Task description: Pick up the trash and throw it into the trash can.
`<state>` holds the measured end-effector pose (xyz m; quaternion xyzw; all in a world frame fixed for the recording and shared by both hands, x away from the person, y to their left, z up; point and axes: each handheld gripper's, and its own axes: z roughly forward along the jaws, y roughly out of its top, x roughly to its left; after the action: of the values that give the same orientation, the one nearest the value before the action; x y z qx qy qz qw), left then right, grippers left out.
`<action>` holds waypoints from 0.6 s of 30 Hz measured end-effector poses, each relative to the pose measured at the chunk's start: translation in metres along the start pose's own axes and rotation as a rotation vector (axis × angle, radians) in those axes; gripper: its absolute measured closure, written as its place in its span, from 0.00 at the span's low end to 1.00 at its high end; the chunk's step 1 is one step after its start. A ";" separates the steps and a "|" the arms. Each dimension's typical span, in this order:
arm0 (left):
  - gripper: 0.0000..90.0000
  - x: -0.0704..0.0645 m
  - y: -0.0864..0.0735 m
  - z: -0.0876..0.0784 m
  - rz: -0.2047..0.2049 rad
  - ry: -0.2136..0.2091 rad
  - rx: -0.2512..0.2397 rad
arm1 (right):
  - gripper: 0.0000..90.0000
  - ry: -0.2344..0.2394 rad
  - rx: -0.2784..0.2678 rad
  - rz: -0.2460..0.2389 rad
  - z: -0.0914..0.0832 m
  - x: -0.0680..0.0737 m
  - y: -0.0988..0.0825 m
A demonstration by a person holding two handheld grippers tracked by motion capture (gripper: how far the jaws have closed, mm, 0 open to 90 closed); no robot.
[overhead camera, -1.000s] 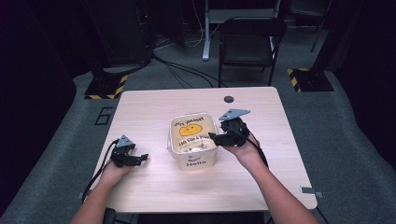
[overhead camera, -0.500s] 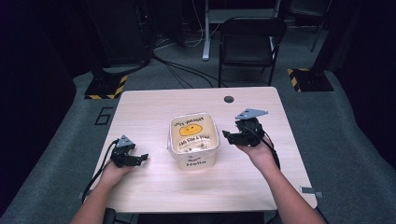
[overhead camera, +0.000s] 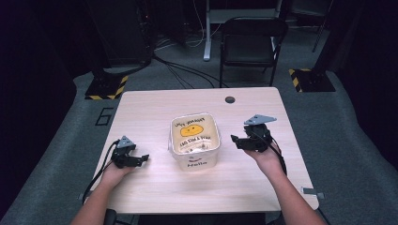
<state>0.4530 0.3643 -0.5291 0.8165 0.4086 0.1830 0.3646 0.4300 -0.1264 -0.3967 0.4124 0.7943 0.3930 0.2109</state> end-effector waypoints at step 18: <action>0.18 0.000 0.000 0.000 -0.003 0.002 -0.001 | 0.38 -0.017 0.028 0.030 0.012 -0.008 -0.035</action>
<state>0.4528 0.3641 -0.5292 0.8155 0.4099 0.1837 0.3649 0.4252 -0.1397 -0.4324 0.4305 0.7916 0.3817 0.2059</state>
